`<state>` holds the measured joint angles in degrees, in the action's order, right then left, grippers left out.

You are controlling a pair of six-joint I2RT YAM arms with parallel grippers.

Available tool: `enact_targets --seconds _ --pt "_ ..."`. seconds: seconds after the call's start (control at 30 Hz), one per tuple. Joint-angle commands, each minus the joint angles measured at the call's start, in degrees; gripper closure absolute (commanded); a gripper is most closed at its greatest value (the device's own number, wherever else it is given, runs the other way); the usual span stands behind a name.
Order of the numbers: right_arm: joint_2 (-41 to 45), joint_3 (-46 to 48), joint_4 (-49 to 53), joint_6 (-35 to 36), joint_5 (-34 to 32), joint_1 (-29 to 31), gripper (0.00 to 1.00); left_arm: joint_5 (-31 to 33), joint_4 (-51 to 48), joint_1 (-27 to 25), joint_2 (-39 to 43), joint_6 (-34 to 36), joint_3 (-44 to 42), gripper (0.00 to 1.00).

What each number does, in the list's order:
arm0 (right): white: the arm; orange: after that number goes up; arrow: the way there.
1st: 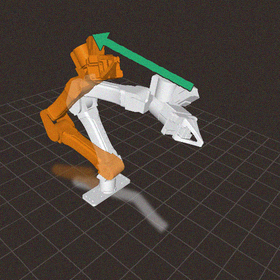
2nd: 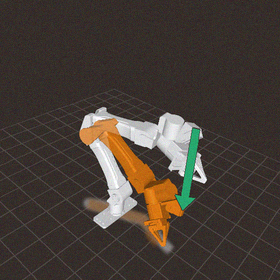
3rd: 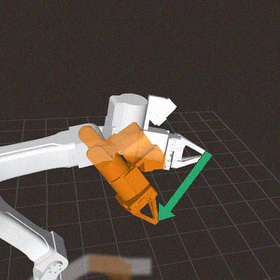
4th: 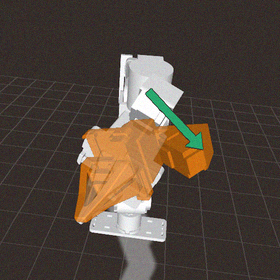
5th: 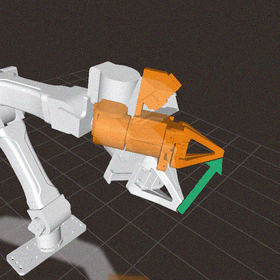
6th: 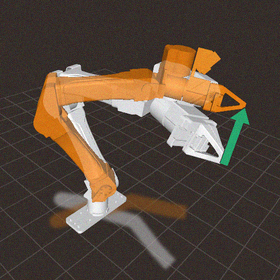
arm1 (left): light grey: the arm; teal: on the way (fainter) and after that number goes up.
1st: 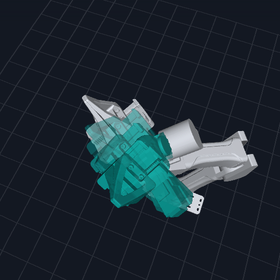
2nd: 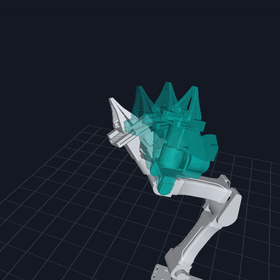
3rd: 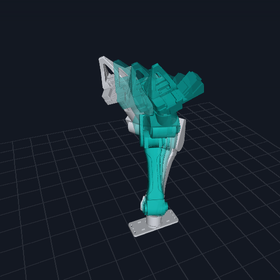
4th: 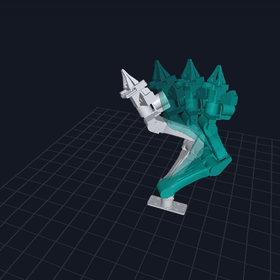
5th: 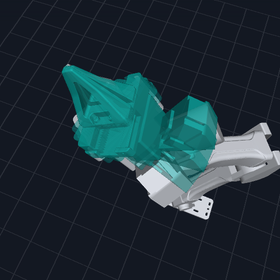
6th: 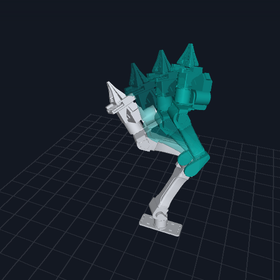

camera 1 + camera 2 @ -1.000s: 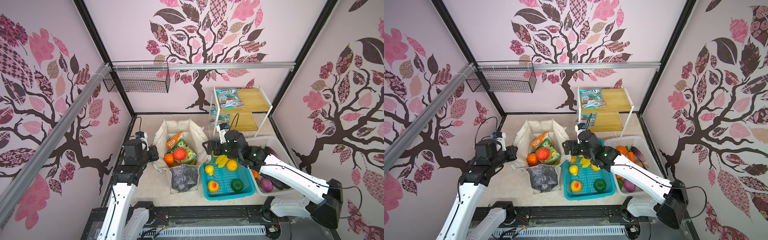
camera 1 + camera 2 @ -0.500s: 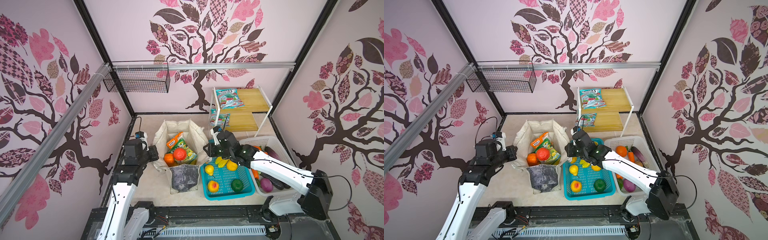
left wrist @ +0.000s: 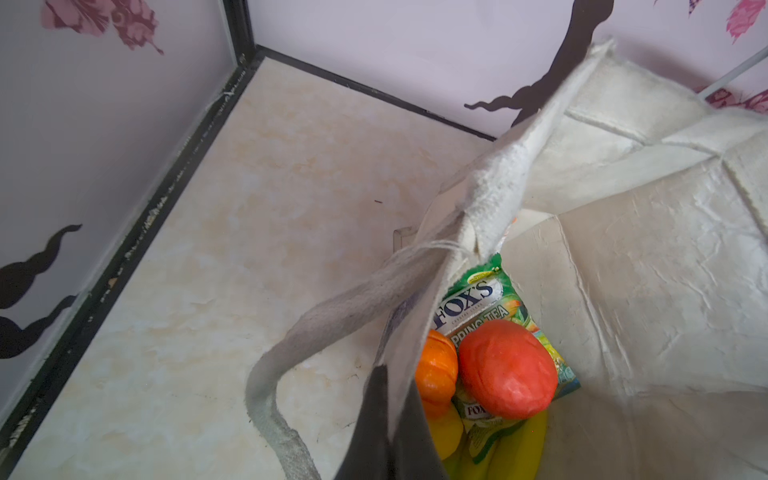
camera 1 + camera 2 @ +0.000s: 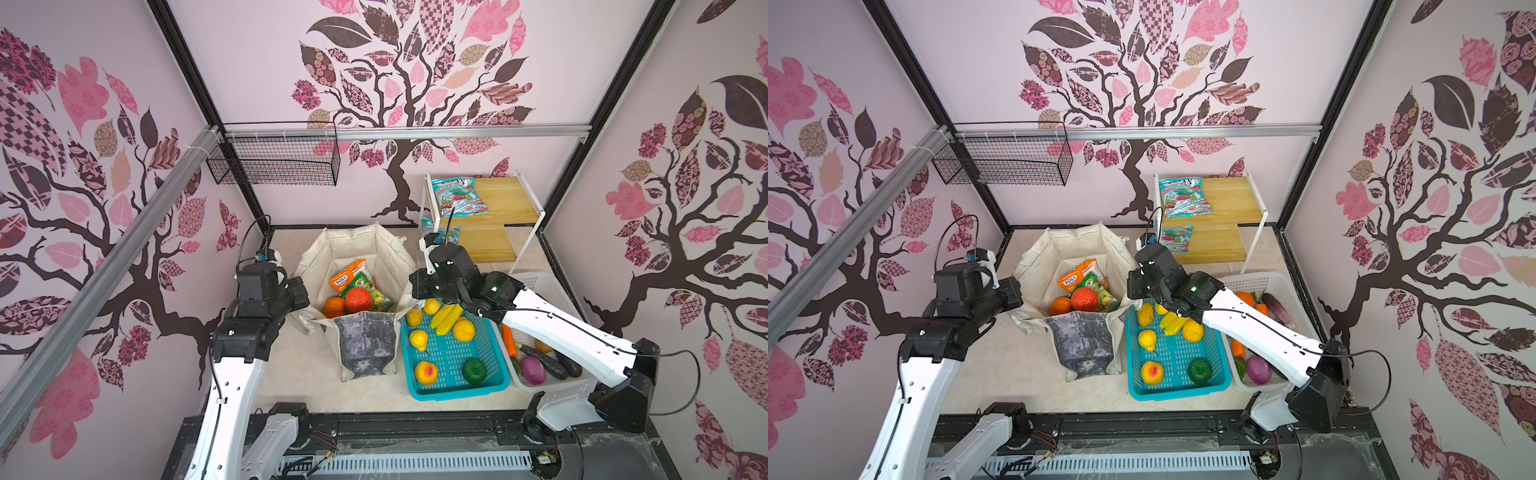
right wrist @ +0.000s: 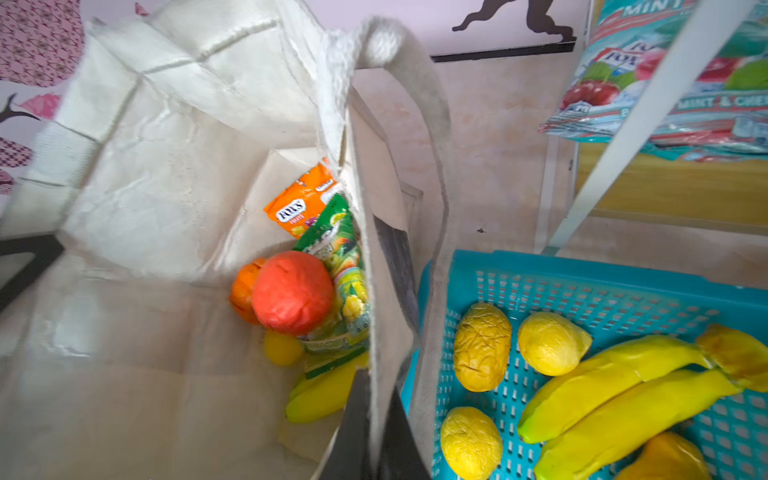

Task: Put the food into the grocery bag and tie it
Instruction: 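Raise the right gripper out of the tote and move it over the teal basket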

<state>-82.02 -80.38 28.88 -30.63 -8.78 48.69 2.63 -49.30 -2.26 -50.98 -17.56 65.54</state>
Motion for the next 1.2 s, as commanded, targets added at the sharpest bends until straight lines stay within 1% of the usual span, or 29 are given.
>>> enact_targets --seconds 0.0,0.07,0.13,0.2,0.3,0.37,0.47,0.53,0.6,0.7,0.83,0.9,1.0,1.17 --pt "0.94 -2.86 2.12 0.45 -5.25 -0.3 1.0 6.73 1.18 0.25 -0.08 1.51 4.05 1.0" --pt "0.6 -3.16 2.61 0.38 -5.69 -0.26 1.0 6.92 1.62 0.25 -0.03 1.74 3.65 1.0" --pt "0.07 -3.57 1.77 0.87 -6.02 0.66 1.0 4.02 2.19 0.27 -0.72 1.67 2.76 1.0" --pt "-1.66 -5.4 1.4 2.24 -7.29 3.05 1.0 0.19 3.52 0.24 -1.12 1.06 0.77 1.0" --pt "-6.02 -9.14 1.79 3.08 -7.5 5.85 1.0 -2.75 5.71 0.26 -0.8 -0.07 -2.7 1.0" --pt "-9.18 -10.98 1.62 2.51 -6.05 6.53 1.0 -3.96 6.79 0.29 -0.6 -0.2 -4.91 1.0" --pt "-13.5 -13.2 2.15 2.6 -5.92 7.88 1.0 -5.66 7.69 0.25 -0.23 -0.26 -7.84 1.0" --pt "-14.86 -12.92 1.2 2.19 -4.85 8.07 1.0 -7.15 8.5 0.24 0.33 -0.6 -9.93 1.0" --pt "-14.76 -10.62 -2.12 1.78 -2.42 8.08 1.0 -8.52 9.56 0.24 0.78 -0.81 -11.73 1.0" --pt "-13.62 -8.22 -4.86 0.96 -0.97 8.08 1.0 -8.61 10.01 0.26 1.05 -0.56 -12.92 1.0" --pt "-10.28 -5.1 -7.25 0.76 -1.21 8.0 0.83 -7.17 9.91 0.29 1.58 -0.11 -13.14 1.0" --pt "-7.39 -2.61 -9.25 0.33 -1.09 7.87 0.65 -6.64 9.77 0.28 2.09 0.06 -13.12 1.0" --pt "-3.17 0.61 -11.17 -0.86 0.65 7.07 0.49 -5.56 9.4 0.24 2.53 0.31 -13.13 1.0" --pt "4.12 5.79 -12.97 -2.51 4.82 4.99 0.27 -4.98 7.73 0.32 2.44 0.68 -11.94 1.0"
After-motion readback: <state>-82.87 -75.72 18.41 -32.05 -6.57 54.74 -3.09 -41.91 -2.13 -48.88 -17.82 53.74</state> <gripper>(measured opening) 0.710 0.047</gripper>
